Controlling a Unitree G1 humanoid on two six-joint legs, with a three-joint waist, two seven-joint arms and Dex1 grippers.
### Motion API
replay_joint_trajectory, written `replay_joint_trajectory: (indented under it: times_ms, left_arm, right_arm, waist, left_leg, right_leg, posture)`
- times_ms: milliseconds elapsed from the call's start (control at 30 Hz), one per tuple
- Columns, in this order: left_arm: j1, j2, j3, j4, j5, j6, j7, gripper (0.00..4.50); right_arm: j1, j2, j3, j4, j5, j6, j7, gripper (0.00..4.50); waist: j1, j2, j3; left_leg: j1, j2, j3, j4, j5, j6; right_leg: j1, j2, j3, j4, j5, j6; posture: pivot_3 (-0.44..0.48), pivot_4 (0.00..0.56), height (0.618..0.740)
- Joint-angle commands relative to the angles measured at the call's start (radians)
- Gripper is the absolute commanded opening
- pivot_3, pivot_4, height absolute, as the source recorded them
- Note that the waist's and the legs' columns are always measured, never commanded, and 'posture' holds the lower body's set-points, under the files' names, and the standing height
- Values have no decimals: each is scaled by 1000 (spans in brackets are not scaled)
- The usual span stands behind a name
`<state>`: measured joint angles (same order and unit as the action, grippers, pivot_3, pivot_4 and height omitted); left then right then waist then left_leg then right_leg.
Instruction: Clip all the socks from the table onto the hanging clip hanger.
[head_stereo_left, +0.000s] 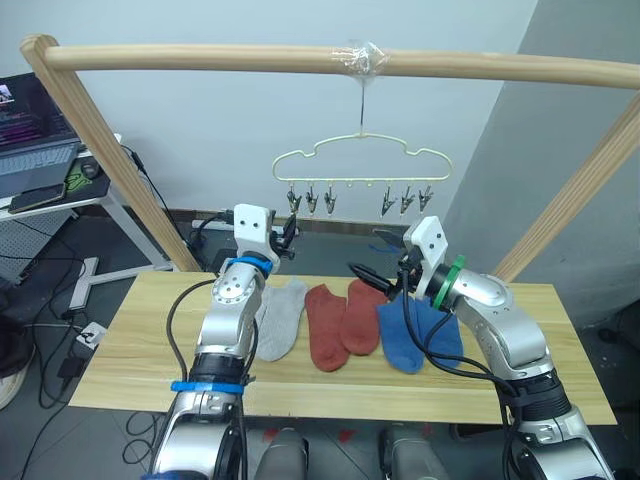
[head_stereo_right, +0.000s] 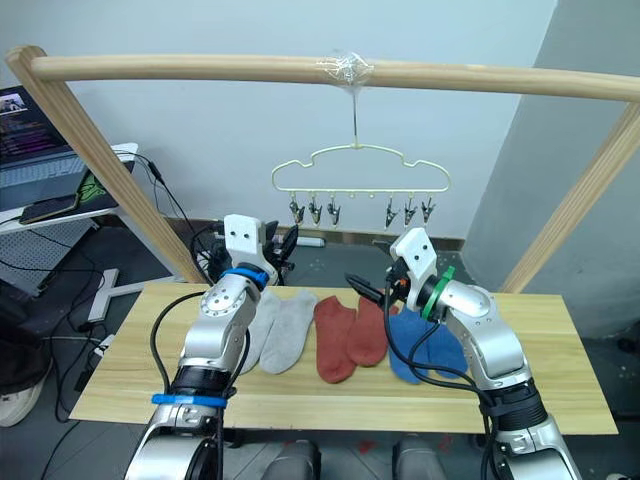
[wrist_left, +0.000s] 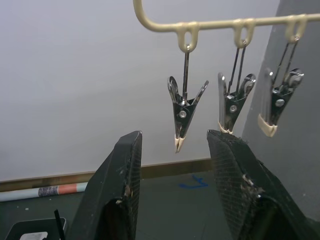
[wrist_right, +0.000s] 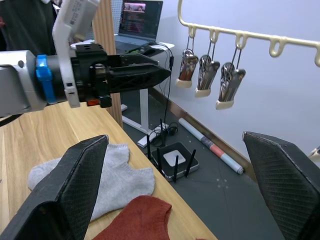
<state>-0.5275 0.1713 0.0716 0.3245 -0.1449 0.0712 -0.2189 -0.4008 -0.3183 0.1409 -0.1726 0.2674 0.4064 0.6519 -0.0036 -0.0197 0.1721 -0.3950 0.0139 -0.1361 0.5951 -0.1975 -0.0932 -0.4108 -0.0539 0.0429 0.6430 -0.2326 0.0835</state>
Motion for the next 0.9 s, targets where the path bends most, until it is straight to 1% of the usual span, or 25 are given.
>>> replay_joint_trajectory:
  times_ms: [33,167,300,400,900]
  left_arm:
    - [-55,1,11,53,6,-70,-9,2095]
    - [-93,0,16,106,7,-98,-19,2095]
    - [-169,21,15,218,19,-170,-52,2095]
    - [-202,28,20,262,12,-196,-76,2095]
    - [-257,19,48,336,-15,-231,-116,2095]
  right_arm:
    - [-19,-1,-13,-68,22,19,-6,4500]
    - [-21,0,-15,-84,24,38,-11,4500]
    - [-30,5,-26,-102,40,71,-27,4500]
    - [-39,9,-34,-113,57,100,-44,4500]
    - [-66,7,-49,-125,83,149,-69,4500]
  waist:
    - [-2,-1,4]
    - [-5,-2,10]
    - [-5,-2,13]
    - [-6,-2,14]
    - [-25,-2,15]
  left_leg:
    - [0,0,0,0,0,0]
    - [-1,0,0,0,0,0]
    - [-1,0,0,0,0,0]
    - [-2,0,0,0,0,0]
    - [-2,0,0,0,0,0]
  right_leg:
    - [0,0,0,0,0,0]
    - [0,0,0,0,0,1]
    - [-1,0,0,0,1,1]
    - [-1,0,0,0,1,1]
    - [-1,0,0,0,1,2]
  posture:
    - [39,178,740]
    - [39,178,740]
    - [39,178,740]
    - [28,179,740]
    - [28,179,740]
